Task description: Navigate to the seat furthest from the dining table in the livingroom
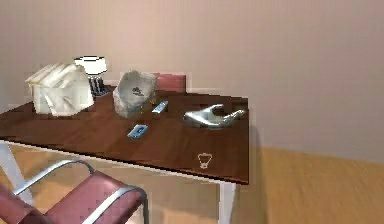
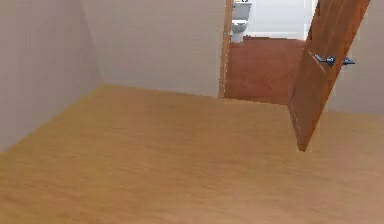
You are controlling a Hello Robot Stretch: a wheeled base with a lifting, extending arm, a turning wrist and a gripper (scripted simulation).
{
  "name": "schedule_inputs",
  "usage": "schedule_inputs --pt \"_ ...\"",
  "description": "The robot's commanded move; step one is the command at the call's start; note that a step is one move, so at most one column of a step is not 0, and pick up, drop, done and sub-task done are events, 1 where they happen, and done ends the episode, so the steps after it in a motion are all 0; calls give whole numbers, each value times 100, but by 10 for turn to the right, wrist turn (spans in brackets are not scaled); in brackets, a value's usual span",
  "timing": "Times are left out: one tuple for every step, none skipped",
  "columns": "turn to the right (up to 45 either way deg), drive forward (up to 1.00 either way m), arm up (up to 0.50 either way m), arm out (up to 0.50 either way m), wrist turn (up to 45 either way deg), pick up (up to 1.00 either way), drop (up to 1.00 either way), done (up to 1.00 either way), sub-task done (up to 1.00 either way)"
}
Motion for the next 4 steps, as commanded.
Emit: schedule_inputs --pt "450 0 0 0 0 0 0 0 0" --pt "360 0 0 0 0 0 0 0 0" --pt "0 40 0 0 0 0 0 0 0" --pt "-150 0 0 0 0 0 0 0 0"
